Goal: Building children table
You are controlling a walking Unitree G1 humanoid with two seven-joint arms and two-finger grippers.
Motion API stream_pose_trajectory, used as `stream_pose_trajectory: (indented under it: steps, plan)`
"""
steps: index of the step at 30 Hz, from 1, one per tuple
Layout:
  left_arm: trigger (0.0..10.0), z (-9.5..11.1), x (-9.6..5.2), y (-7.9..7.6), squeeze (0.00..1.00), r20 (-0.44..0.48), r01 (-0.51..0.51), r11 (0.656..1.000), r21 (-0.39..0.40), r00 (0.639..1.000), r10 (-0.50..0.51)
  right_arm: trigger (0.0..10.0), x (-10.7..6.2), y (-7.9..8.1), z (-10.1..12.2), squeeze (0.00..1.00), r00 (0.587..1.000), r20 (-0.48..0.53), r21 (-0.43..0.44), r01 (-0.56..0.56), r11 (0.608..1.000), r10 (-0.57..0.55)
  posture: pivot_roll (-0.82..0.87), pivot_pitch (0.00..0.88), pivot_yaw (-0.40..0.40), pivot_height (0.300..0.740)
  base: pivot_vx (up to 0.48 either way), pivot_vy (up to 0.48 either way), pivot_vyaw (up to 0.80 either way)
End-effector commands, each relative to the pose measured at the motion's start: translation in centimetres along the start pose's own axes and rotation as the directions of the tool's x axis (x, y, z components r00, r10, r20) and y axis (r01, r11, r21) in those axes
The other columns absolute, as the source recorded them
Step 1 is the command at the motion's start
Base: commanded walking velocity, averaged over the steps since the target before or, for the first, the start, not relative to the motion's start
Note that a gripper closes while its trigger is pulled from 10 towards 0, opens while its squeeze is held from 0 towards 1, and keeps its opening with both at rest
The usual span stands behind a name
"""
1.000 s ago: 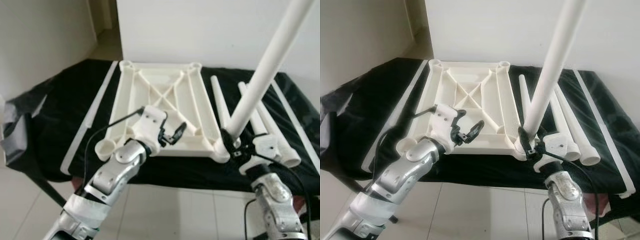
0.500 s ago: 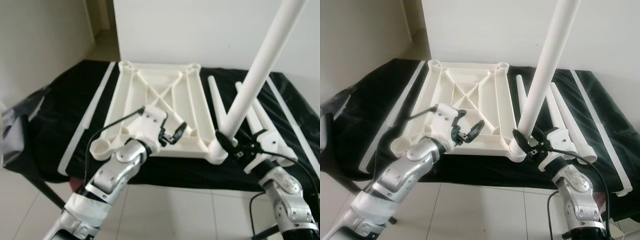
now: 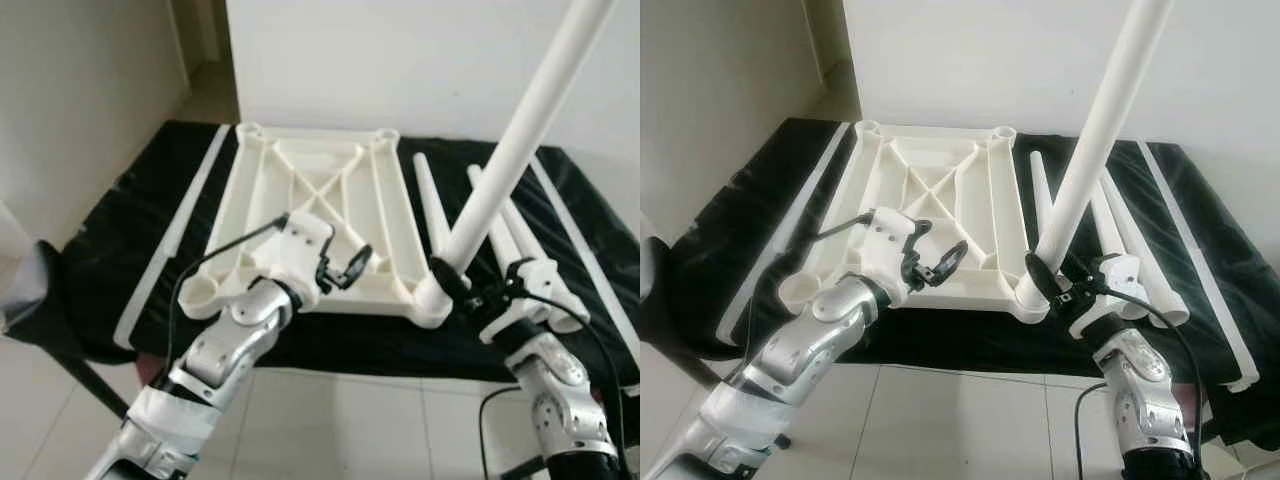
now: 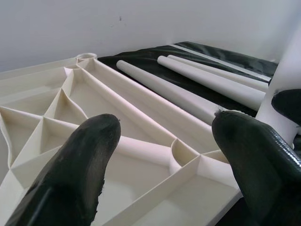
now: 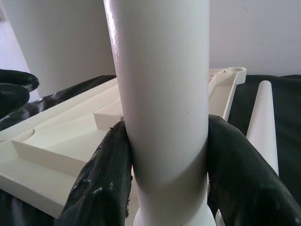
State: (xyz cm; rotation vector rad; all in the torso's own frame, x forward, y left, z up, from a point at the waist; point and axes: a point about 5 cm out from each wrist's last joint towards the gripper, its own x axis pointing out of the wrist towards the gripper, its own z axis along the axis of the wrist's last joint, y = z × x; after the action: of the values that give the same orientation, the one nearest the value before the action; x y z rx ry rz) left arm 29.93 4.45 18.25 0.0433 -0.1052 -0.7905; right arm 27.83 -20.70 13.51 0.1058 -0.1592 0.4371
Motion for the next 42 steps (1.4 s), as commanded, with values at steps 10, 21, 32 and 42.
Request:
stream_pose_trajectory:
  steps: [10,21,32,42]
  plan:
    - [10.0,0.1,-0.3,-0.9,0.00,-0.005,0.200,0.980,0.009,0.980,-0.200,10.0,-0.1,1.6,-2.9,0.00,0.801,-0.092,-0.071,0.587,0.807,-0.591,0.00,0.051,0.013,0.740,0.000,0.000,0.00]
    - [10.0,-0.2,-0.3,-1.3,0.00,-0.013,0.215,0.977,0.009,0.977,-0.215,10.0,1.5,5.6,-3.4,0.00,0.814,-0.092,0.040,0.579,0.815,-0.574,0.00,0.039,0.000,0.740,0.000,0.000,0.00]
    - [10.0,-0.3,-0.1,-1.2,0.00,-0.017,0.211,0.977,0.013,0.977,-0.211,10.0,1.7,5.5,-2.0,1.00,0.822,-0.025,0.056,0.569,0.821,-0.568,0.01,0.025,0.001,0.740,0.000,0.000,0.00]
    - [10.0,-0.5,-0.1,-2.0,0.00,-0.020,0.229,0.973,-0.001,0.973,-0.229,10.0,1.4,3.4,-0.1,1.00,0.910,0.044,0.005,0.413,0.911,-0.413,0.00,0.035,0.000,0.740,0.000,0.000,0.00]
